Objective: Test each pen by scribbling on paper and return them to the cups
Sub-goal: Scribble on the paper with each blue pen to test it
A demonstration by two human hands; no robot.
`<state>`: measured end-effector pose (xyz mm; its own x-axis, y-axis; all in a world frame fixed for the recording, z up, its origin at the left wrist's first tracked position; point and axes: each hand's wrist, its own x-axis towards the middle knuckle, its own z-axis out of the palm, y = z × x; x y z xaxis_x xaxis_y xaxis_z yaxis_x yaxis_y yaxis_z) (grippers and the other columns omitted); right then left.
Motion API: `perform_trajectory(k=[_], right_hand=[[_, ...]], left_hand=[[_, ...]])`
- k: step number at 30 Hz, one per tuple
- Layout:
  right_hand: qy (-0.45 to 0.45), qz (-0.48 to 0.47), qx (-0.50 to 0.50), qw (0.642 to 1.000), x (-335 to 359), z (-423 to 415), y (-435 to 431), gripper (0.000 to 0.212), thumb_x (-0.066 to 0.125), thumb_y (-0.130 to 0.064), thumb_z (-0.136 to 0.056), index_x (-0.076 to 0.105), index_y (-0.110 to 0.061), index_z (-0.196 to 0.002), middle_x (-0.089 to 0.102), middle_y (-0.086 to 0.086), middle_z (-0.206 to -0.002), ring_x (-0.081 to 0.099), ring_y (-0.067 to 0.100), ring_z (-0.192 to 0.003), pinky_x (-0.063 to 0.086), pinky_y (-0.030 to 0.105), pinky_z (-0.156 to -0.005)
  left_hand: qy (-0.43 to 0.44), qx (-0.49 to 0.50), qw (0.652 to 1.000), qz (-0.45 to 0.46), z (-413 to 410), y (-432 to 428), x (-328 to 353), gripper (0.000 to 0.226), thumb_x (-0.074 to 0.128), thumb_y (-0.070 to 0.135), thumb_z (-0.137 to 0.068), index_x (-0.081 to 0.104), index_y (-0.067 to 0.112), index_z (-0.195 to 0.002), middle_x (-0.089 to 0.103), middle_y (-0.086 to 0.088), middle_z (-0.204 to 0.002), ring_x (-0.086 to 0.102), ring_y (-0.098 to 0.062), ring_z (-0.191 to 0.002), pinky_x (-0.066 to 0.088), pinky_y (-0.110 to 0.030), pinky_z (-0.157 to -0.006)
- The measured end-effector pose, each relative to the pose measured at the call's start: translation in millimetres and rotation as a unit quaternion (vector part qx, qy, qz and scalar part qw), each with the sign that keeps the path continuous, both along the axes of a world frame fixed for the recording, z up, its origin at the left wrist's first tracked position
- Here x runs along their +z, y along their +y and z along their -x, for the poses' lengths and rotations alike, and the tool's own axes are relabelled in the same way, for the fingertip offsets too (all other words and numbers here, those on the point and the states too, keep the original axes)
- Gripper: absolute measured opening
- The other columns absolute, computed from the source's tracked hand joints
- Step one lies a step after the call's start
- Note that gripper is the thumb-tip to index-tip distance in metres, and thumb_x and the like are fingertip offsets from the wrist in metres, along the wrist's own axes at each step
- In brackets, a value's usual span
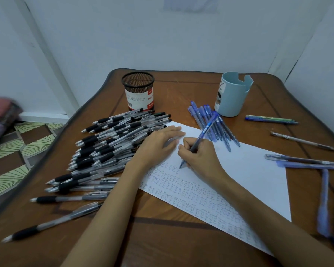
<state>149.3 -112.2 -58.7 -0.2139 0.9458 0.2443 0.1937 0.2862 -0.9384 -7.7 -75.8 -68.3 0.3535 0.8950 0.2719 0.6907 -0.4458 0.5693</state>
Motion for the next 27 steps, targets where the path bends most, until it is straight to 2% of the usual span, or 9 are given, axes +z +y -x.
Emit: perform_trajectory(k=[2, 5, 7, 10, 12, 16, 19, 24, 27], right_hand=[[-0.001, 0.001, 0.000, 1.000, 2, 0, -1, 0.043, 0.062, -0.014, -0.089, 0.040, -0.005, -0.053, 0.037, 0.008, -0.048, 0.036, 0.018, -0.047, 0.032, 0.029, -0.049], [0.061, 0.083, -0.005, 0.995, 10, -4, 1, 0.046, 0.056, -0.036, -0.090, 0.043, -0.011, -0.054, 0.038, -0.001, -0.048, 0.037, 0.007, -0.041, 0.033, 0.015, -0.045], [0.092, 0.137, -0.008, 0.986, 13, -9, 6, 0.039, 0.050, -0.035, -0.094, 0.046, -0.013, -0.061, 0.037, -0.004, -0.048, 0.033, 0.004, -0.040, 0.030, 0.014, -0.041], [0.126, 0.146, 0.014, 0.981, 15, -14, 10, 0.009, 0.054, -0.024, -0.093, 0.052, -0.020, -0.101, 0.034, -0.008, -0.044, 0.028, 0.005, -0.036, 0.026, 0.016, -0.035], [0.142, 0.175, 0.028, 0.974, 15, -14, 11, 0.025, 0.051, -0.030, -0.094, 0.047, -0.023, -0.117, 0.033, -0.006, -0.045, 0.027, 0.005, -0.034, 0.025, 0.016, -0.032], [0.268, 0.237, 0.075, 0.931, 17, -19, 15, 0.024, 0.034, -0.020, -0.101, 0.054, -0.009, -0.094, 0.037, -0.002, -0.047, 0.027, 0.005, -0.033, 0.021, 0.014, -0.030], [0.351, 0.279, 0.102, 0.888, 19, -25, 16, 0.025, 0.027, -0.007, -0.095, 0.052, -0.006, -0.092, 0.038, 0.001, -0.048, 0.027, 0.006, -0.033, 0.021, 0.015, -0.030], [0.394, 0.312, 0.122, 0.856, 21, -29, 17, 0.037, 0.036, -0.041, -0.094, 0.051, -0.011, -0.078, 0.027, -0.002, -0.045, 0.025, 0.005, -0.034, 0.023, 0.016, -0.030], [0.420, 0.292, 0.096, 0.854, 21, -30, 18, 0.023, 0.044, -0.030, -0.088, 0.057, -0.011, -0.095, 0.034, -0.003, -0.050, 0.027, 0.003, -0.037, 0.023, 0.013, -0.031]], left_hand=[[-0.006, -0.003, 1.000, 0.006, 0, 0, 0, 0.033, 0.052, 0.015, -0.094, 0.060, 0.020, -0.126, 0.051, 0.005, -0.139, 0.043, -0.007, -0.130, 0.038, -0.031, -0.106], [0.001, -0.008, 1.000, 0.002, 0, -1, 1, 0.033, 0.048, 0.019, -0.096, 0.059, 0.020, -0.127, 0.052, 0.005, -0.138, 0.050, -0.011, -0.124, 0.041, -0.029, -0.101], [0.006, -0.008, 1.000, 0.000, 0, -2, 2, 0.035, 0.047, 0.018, -0.096, 0.059, 0.020, -0.128, 0.052, 0.004, -0.139, 0.046, -0.010, -0.128, 0.040, -0.033, -0.105], [0.007, -0.008, 1.000, -0.001, -1, -2, 2, 0.035, 0.049, 0.015, -0.096, 0.057, 0.022, -0.129, 0.049, 0.005, -0.140, 0.042, -0.009, -0.132, 0.038, -0.035, -0.107], [0.008, -0.007, 1.000, -0.002, 0, -3, 1, 0.034, 0.048, 0.016, -0.097, 0.057, 0.022, -0.129, 0.049, 0.006, -0.141, 0.041, -0.008, -0.132, 0.037, -0.034, -0.107], [0.012, -0.006, 1.000, 0.000, -1, -3, 2, 0.033, 0.047, 0.017, -0.097, 0.059, 0.022, -0.128, 0.048, 0.007, -0.142, 0.039, -0.006, -0.133, 0.034, -0.028, -0.108], [0.012, -0.006, 1.000, -0.001, 0, -2, 2, 0.033, 0.047, 0.016, -0.097, 0.058, 0.023, -0.128, 0.047, 0.007, -0.142, 0.038, -0.005, -0.133, 0.033, -0.026, -0.109], [0.008, -0.005, 1.000, -0.001, 0, -1, 0, 0.033, 0.048, 0.018, -0.097, 0.058, 0.023, -0.128, 0.047, 0.009, -0.141, 0.037, -0.004, -0.134, 0.032, -0.026, -0.110], [0.014, -0.006, 1.000, 0.001, 0, -1, 1, 0.033, 0.048, 0.019, -0.097, 0.057, 0.024, -0.129, 0.046, 0.010, -0.142, 0.035, -0.003, -0.134, 0.029, -0.022, -0.110]])
